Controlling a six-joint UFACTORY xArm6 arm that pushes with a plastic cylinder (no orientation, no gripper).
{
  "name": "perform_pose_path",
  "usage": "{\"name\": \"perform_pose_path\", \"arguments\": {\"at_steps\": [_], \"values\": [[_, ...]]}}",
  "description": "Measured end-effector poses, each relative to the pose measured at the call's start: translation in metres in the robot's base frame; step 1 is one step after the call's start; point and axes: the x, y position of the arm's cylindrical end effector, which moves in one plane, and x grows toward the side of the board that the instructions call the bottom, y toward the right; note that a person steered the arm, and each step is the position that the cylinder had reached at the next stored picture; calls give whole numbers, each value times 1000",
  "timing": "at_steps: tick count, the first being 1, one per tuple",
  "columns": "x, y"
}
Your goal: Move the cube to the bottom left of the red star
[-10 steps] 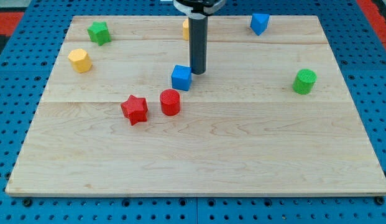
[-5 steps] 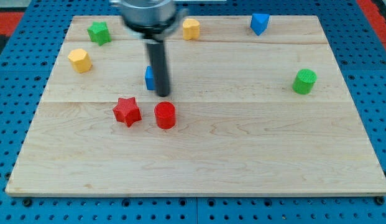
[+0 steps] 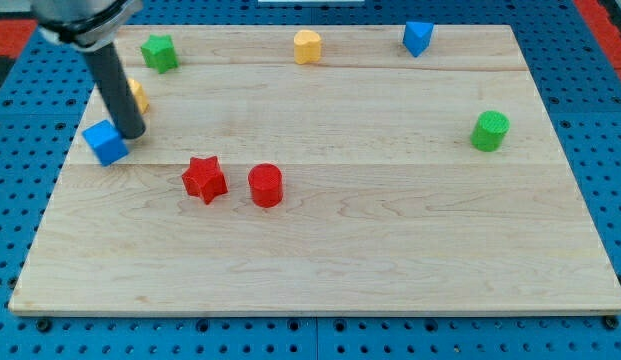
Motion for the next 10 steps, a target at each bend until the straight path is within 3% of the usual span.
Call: {"name": "perform_pose_path", "arguments": {"at_steps": [1,2,3,4,5,6,7,8,10], "values": [[42,-14],[6,5],[-23,-32],[19,-78],[44,-27],[7,-22],[53,15],[94,-3],[68,23]]}}
